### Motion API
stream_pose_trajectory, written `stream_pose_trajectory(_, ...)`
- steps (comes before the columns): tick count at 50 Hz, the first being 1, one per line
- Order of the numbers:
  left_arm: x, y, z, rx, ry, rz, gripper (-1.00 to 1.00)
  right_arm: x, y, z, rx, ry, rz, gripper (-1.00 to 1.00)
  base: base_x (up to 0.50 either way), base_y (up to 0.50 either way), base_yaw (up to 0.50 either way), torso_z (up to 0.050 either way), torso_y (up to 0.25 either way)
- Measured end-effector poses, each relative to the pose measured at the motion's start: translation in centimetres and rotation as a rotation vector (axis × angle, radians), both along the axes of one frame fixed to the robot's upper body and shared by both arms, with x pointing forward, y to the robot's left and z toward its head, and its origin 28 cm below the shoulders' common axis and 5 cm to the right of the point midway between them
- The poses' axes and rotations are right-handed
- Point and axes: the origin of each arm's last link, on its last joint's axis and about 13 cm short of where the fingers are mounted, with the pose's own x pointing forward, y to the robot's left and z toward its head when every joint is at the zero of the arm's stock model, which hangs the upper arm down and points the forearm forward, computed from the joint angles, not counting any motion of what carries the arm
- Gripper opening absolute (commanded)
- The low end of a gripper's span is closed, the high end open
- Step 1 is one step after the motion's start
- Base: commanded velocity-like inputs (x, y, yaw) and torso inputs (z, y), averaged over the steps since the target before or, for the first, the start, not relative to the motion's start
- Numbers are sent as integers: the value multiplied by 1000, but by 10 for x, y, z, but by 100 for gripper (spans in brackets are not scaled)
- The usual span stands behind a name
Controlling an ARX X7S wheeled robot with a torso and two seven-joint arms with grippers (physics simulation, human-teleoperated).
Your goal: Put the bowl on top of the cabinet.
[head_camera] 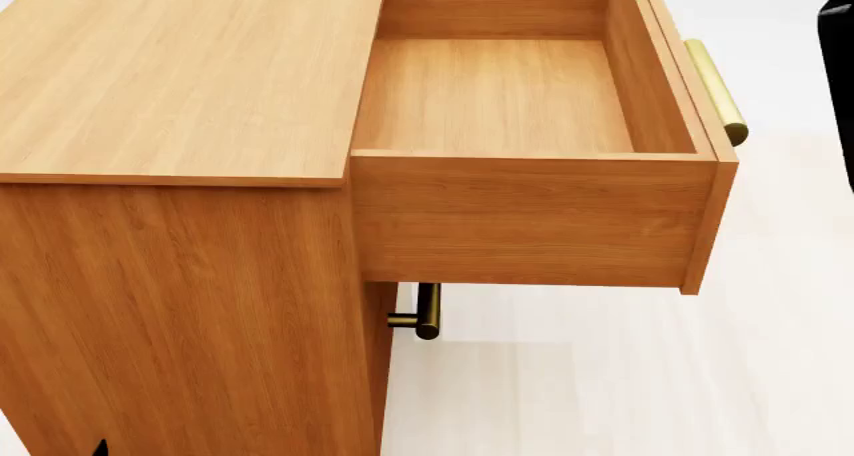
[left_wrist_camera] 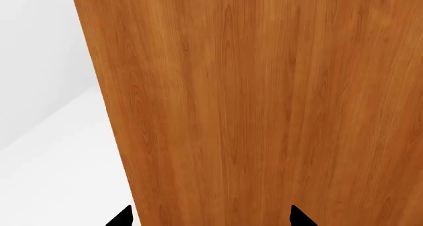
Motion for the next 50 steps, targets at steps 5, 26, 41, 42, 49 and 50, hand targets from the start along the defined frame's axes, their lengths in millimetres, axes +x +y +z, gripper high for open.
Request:
stream_pose_trajectory(5, -1, 0, -1, 3, -1, -3, 100, 3, 16, 5, -27, -3, 39, -100, 0, 0, 0, 0, 2)
stream_pose_trajectory(26, 6, -2, -7, 14, 16, -17, 100, 7, 83, 2, -195, 9, 203, -100, 0, 0, 0, 0, 0)
stream_pose_trajectory(41, 13, -2, -12, 29, 26, -35, 100, 7, 111, -14, -242, 40, 330, -100, 0, 0, 0, 0, 0)
stream_pose_trajectory(42, 13, -2, -12, 30, 27, -36, 100, 7, 113, -15, -242, 45, 339, -100, 0, 0, 0, 0, 0)
stream_pose_trajectory(49, 14, -3, -13, 33, 28, -39, 100, 5, 124, -25, -246, 78, 399, -100, 0, 0, 0, 0, 1)
stream_pose_trajectory(50, 14, -3, -14, 33, 28, -39, 100, 5, 125, -26, -249, 83, 405, -100, 0, 0, 0, 0, 0)
